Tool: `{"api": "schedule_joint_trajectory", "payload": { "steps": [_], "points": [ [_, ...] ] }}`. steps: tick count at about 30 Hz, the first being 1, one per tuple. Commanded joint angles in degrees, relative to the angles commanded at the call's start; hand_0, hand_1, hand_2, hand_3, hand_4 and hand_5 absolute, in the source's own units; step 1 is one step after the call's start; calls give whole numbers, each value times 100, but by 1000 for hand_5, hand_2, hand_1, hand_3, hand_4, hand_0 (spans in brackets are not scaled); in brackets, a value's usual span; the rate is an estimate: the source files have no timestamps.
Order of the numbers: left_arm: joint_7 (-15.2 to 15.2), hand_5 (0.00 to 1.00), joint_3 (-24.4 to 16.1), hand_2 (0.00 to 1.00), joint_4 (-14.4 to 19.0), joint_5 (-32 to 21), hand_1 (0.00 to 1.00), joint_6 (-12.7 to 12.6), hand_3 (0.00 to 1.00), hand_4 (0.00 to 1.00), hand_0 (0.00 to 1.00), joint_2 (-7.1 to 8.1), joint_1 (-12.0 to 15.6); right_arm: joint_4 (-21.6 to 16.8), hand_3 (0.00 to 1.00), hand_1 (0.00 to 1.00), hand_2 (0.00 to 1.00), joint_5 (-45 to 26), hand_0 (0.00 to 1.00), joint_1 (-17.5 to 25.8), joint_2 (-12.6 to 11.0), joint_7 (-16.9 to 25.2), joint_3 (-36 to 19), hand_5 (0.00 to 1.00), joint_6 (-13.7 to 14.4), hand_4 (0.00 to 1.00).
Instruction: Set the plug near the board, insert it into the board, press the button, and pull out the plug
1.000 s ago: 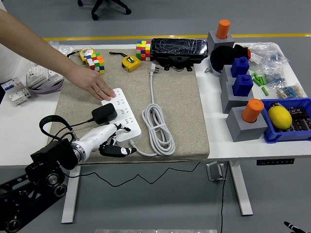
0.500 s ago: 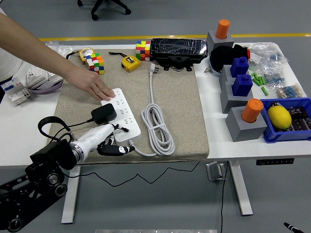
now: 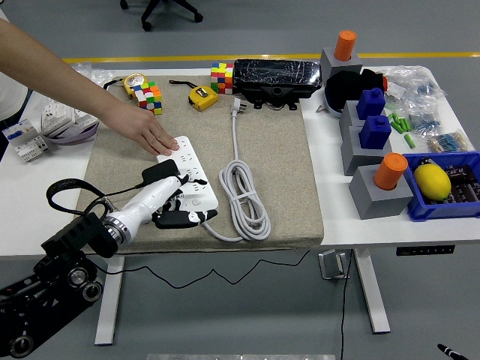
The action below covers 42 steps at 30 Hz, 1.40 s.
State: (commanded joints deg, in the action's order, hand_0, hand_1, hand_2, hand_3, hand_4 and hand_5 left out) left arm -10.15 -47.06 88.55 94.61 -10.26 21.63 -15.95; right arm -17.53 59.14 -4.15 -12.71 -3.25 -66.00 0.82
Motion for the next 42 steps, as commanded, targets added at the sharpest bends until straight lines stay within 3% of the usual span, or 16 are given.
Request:
{"api": "schedule_joint_trajectory", "payload": {
  "steps": [1,2,5,13,16,19,20,28,34,42],
  "points": [
    [158,600,-21,134,-3,-86,39,-134,749,889,131,-5,0,-2,558,646,629,-2,652,-1,1,1,2,551,0,984],
    [291,549,-38,219,-15,-159,120,-254,651,862,226,-10,1,-3,557,647,629,-3,651,-1,1,1,5,551,0,984],
    [455,549,-84,219,-59,-280,120,-466,651,862,226,-25,5,-6,557,647,629,-4,651,-9,3,2,7,551,0,984],
    [357,545,-85,249,-115,-273,143,-437,657,861,249,-21,16,-6,557,647,629,3,652,-6,2,0,-9,551,1,984],
    [218,560,-80,220,-149,-210,134,-352,673,865,224,-29,10,-2,557,647,629,2,651,-5,1,-1,-8,551,2,984],
    [-98,560,-44,220,-207,85,134,-107,673,865,224,-24,-1,-8,557,647,629,1,651,-8,4,0,-5,551,0,984],
    [-170,583,-34,143,-220,146,60,-50,750,891,148,-21,-3,-8,558,647,629,0,651,-9,5,-1,-3,550,-1,984],
    [-1010,558,40,132,-368,460,48,814,775,888,107,-38,-32,-5,557,647,629,-4,653,0,6,-3,8,551,-2,984],
    [-1111,558,75,134,-409,445,51,921,774,887,99,-41,-55,-9,557,647,629,-3,653,-9,4,-3,-4,552,-2,984],
    [-1020,559,100,135,-449,409,50,851,773,887,96,-48,-72,-12,557,647,629,-4,653,-6,0,-2,1,552,-1,984]
  ]
}}
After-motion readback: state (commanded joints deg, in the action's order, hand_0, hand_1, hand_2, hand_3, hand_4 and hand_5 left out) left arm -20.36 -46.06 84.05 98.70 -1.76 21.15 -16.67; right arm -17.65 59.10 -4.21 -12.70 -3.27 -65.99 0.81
